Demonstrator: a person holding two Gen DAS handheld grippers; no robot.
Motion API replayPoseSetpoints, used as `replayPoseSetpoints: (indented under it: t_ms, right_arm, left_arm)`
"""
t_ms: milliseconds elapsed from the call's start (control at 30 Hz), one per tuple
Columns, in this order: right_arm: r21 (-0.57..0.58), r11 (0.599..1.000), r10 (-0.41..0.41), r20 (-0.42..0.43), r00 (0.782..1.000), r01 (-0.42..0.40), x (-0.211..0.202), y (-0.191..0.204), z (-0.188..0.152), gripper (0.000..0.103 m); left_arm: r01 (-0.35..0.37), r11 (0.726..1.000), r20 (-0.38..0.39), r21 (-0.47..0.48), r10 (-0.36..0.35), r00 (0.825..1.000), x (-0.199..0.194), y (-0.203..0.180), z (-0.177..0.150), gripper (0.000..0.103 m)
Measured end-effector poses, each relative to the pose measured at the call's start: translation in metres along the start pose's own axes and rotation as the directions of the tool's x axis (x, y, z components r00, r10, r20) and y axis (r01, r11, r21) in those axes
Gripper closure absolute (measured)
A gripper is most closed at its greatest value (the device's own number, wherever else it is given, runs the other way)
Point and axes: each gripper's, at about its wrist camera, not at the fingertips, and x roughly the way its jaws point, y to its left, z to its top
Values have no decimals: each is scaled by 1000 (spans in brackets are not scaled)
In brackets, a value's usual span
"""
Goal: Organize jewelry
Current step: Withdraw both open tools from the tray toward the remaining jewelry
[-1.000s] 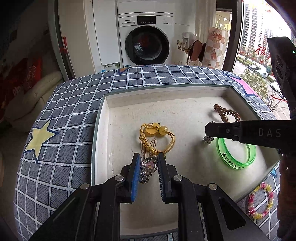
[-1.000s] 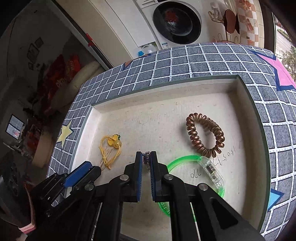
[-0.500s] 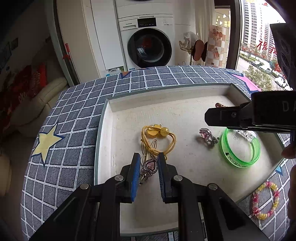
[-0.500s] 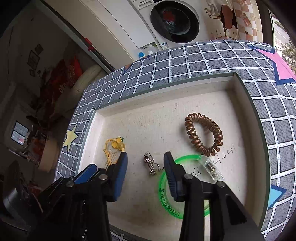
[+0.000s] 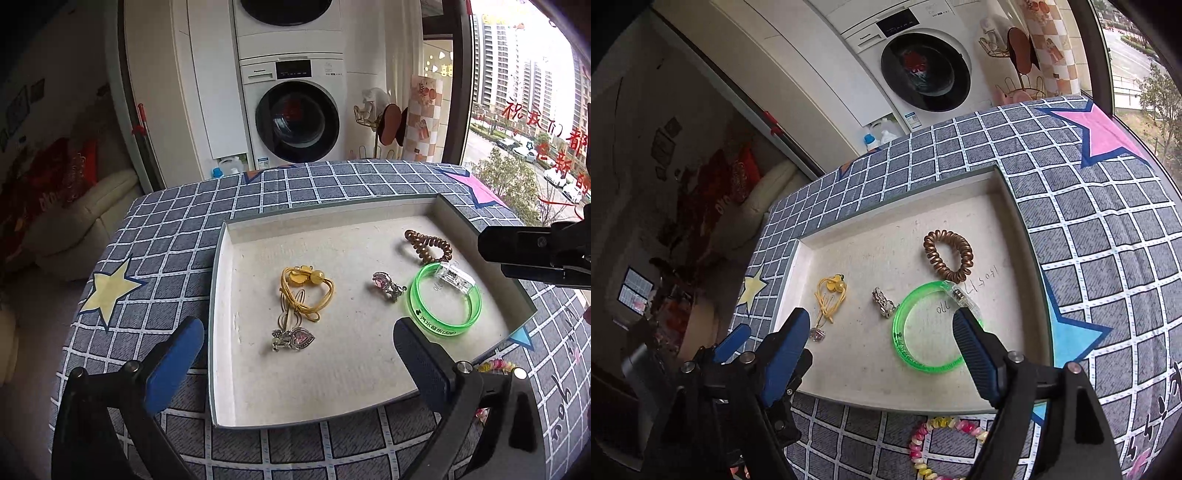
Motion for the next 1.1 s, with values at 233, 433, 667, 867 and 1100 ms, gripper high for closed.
replayPoseSetpoints:
  t_ms: [233,433,667,867,1100]
  right_arm:
    - [10,1000,-29,27,999,28,-28,-8,-26,13]
    - [-29,997,-66,47,997,67,-48,-11,-55,0]
    - [-23,997,-70,8,997,71,-65,-21,-78,0]
    - [-51,994,-101,-58,993,99,-72,-26,-107,0]
    - [-68,983,-175,-100,979,169,-75,-34,-136,0]
  left_arm:
    - [11,1000,29,28,-12,1000,-41,0,-21,0]
    - [63,998,-12,13,-63,998,-60,6,-51,0]
    - [103,994,-49,33,-101,994,-77,1,-86,0]
    - [101,990,-73,102,-94,993,-83,-10,-111,0]
    - [118,986,-115,118,-105,988,-82,-17,-125,0]
